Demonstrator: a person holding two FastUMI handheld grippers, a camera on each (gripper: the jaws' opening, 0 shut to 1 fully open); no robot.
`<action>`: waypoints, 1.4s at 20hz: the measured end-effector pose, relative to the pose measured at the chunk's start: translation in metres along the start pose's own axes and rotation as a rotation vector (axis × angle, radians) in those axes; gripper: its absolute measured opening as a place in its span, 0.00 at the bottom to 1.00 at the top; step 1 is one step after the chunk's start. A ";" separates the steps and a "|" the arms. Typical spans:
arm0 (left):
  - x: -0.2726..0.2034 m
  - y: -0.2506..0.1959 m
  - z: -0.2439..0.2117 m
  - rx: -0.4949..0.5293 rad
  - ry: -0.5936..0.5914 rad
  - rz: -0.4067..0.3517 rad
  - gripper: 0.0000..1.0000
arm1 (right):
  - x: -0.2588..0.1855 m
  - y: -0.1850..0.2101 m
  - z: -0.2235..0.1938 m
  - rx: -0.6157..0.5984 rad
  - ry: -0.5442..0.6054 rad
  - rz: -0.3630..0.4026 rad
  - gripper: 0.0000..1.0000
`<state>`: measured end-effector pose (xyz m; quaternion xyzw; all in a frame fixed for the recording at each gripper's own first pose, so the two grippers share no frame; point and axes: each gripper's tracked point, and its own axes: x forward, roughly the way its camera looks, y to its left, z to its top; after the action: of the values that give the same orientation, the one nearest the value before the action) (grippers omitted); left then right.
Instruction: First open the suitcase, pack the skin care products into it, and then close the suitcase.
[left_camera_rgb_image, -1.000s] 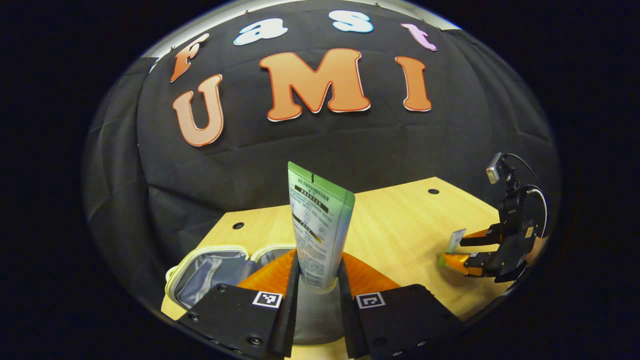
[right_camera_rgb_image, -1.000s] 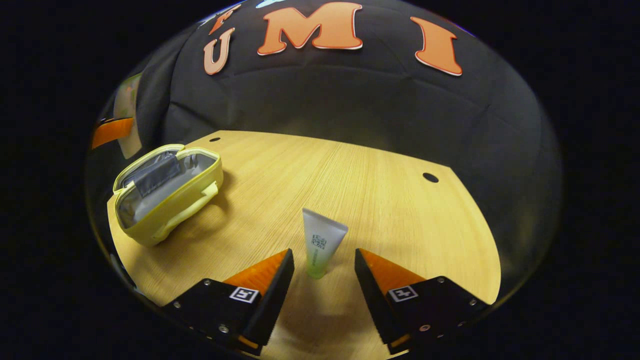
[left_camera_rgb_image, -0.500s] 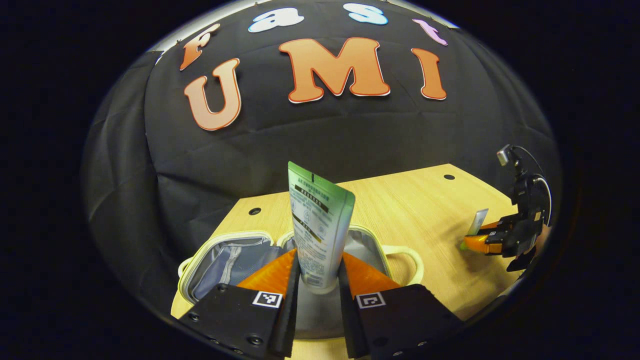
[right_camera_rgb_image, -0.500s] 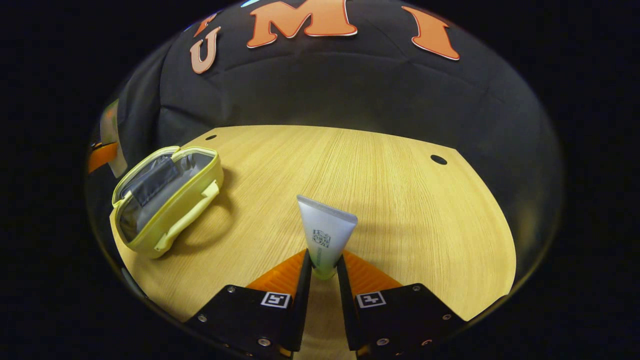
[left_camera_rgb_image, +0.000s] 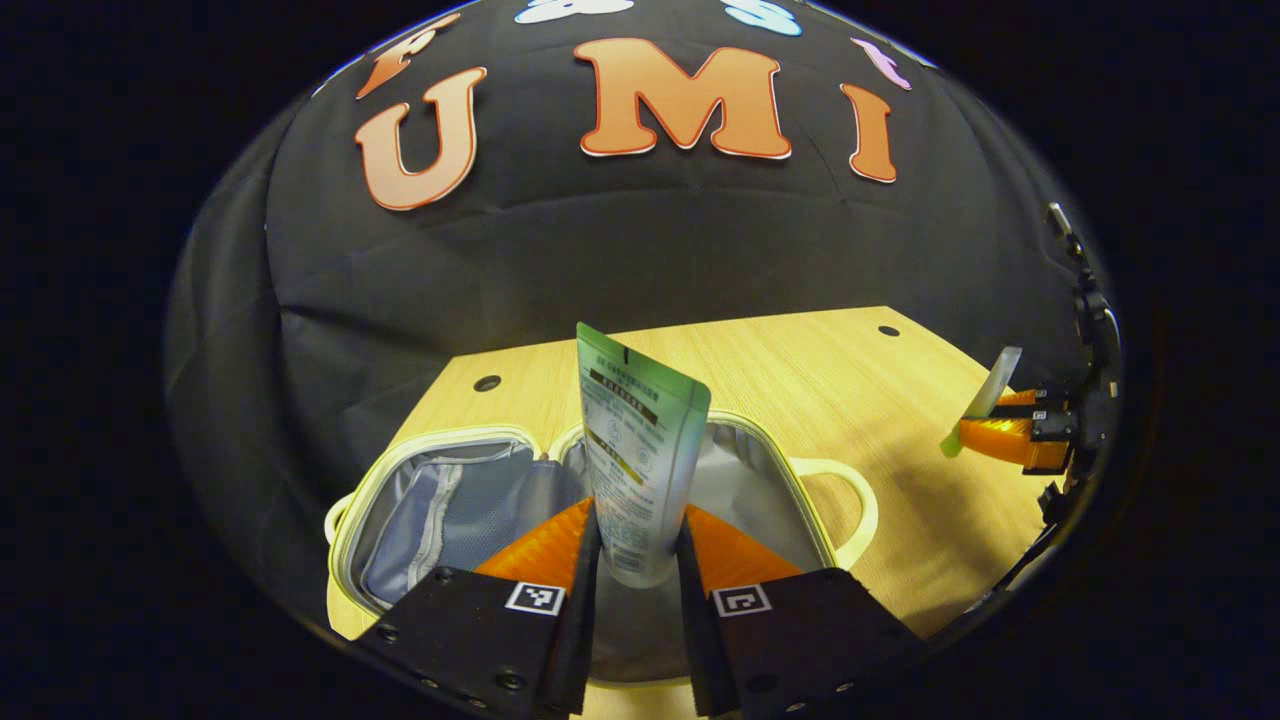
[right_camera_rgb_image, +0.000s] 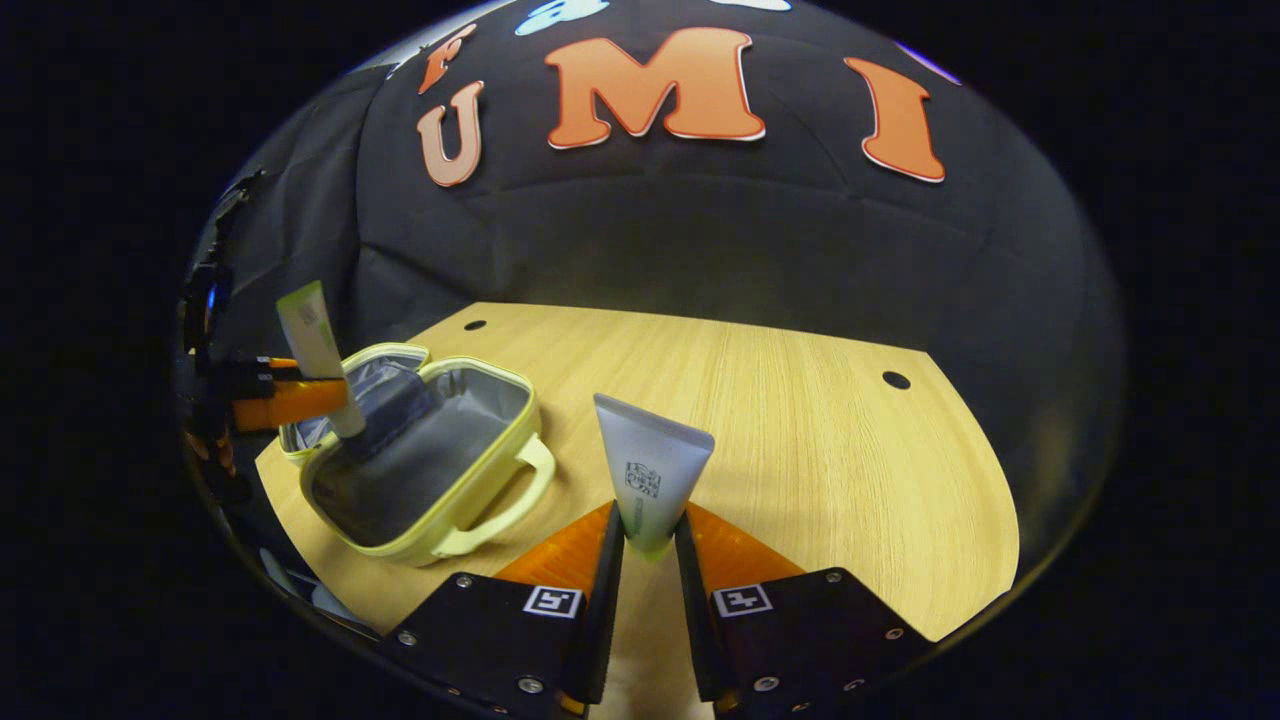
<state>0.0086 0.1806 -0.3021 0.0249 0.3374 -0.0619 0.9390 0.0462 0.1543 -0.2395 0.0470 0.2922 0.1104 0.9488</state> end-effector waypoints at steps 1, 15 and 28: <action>0.005 0.000 -0.004 0.001 0.013 -0.021 0.39 | -0.004 0.009 0.006 -0.004 -0.015 0.002 0.34; 0.038 0.012 -0.106 0.062 0.563 -0.198 0.40 | 0.008 0.140 0.013 -0.005 0.037 0.112 0.34; 0.047 0.025 -0.079 -0.058 0.429 -0.118 0.57 | 0.058 0.162 -0.001 0.015 0.171 0.106 0.34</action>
<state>-0.0023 0.2079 -0.3929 -0.0093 0.5321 -0.1005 0.8407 0.0633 0.3251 -0.2468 0.0600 0.3701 0.1616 0.9128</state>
